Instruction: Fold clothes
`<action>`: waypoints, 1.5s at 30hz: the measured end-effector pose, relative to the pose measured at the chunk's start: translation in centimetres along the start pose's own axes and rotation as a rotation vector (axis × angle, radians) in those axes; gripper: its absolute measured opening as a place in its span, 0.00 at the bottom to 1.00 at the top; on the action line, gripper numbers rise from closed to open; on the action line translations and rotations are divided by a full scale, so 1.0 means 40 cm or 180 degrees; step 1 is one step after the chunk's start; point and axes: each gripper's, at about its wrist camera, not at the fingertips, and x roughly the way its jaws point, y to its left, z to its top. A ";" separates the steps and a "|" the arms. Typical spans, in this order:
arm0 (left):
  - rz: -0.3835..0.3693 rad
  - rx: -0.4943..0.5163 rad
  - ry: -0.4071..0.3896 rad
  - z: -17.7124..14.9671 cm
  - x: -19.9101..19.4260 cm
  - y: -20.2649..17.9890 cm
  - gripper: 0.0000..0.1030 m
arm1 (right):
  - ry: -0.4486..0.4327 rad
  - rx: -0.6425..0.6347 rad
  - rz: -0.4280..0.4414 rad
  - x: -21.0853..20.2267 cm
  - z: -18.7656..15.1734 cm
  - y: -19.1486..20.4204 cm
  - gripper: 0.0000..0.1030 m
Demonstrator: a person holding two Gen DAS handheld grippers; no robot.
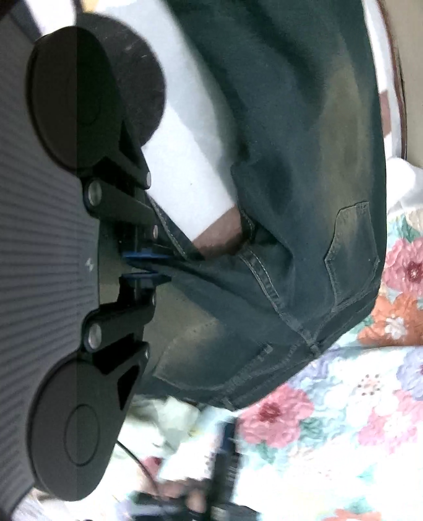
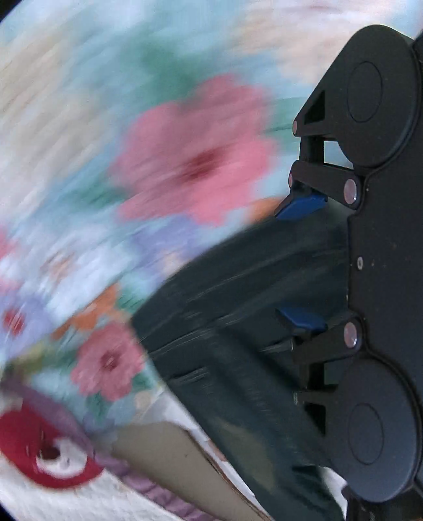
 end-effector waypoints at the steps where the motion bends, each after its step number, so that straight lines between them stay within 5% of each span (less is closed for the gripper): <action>1: 0.0002 -0.0014 -0.0006 0.000 0.003 0.001 0.07 | 0.0106 0.0176 0.0010 0.010 -0.019 -0.027 0.62; 5: -0.0008 -0.0095 -0.0035 -0.002 0.010 0.006 0.07 | 0.0210 0.0818 0.0118 0.065 -0.044 -0.104 0.61; 8: -0.0011 -0.0138 -0.0061 -0.002 0.017 0.021 0.07 | 0.0051 0.0850 0.0408 0.116 -0.048 -0.115 0.62; 11: -0.0107 -0.0295 -0.0096 -0.012 0.014 0.044 0.07 | -0.0052 0.0421 0.0300 0.154 -0.050 -0.061 0.59; 12: -0.0151 -0.0330 -0.0101 -0.015 0.008 0.047 0.07 | -0.0110 0.0219 0.0262 0.147 -0.048 -0.028 0.25; 13: -0.0188 -0.0338 -0.0100 -0.016 0.002 0.047 0.07 | -0.0201 0.0016 0.0305 0.122 -0.040 0.006 0.13; 16: -0.0400 -0.0339 -0.0134 -0.012 -0.022 0.046 0.07 | -0.0875 -0.0483 0.0509 -0.056 0.010 0.104 0.11; 18: -0.0660 -0.0454 -0.0199 -0.008 -0.032 0.057 0.07 | -0.1326 -0.0980 0.0370 -0.177 0.052 0.172 0.09; 21: -0.0870 -0.0645 -0.0126 -0.005 -0.019 0.063 0.07 | -0.1367 -0.1184 0.0125 -0.238 0.101 0.181 0.09; 25: -0.0452 -0.0231 0.0455 -0.032 0.051 -0.011 0.09 | -0.0696 -0.0992 -0.0496 -0.077 0.060 0.064 0.09; 28: -0.0375 -0.0256 0.0552 -0.041 0.060 -0.035 0.17 | -0.0342 -0.0733 -0.0709 0.024 -0.001 -0.016 0.10; 32: -0.0202 -0.0192 0.0434 -0.007 -0.014 -0.033 0.40 | -0.0195 -0.0888 -0.0898 0.052 0.002 -0.019 0.19; 34: -0.0028 -0.0175 0.0323 0.011 -0.082 -0.011 0.49 | -0.0164 -0.0893 -0.1099 0.035 0.015 -0.011 0.45; 36: 0.0192 -0.0258 0.0136 0.026 -0.168 0.032 0.52 | -0.0224 -0.0939 -0.1297 0.012 0.027 0.010 0.50; 42: 0.1212 -0.1463 -0.0713 -0.083 -0.463 0.303 0.58 | -0.0884 -0.1519 -0.1129 -0.044 0.039 0.194 0.57; 45: 0.1282 -0.2351 -0.1184 -0.173 -0.577 0.447 0.58 | -0.0805 -0.1698 -0.0300 -0.034 0.030 0.288 0.63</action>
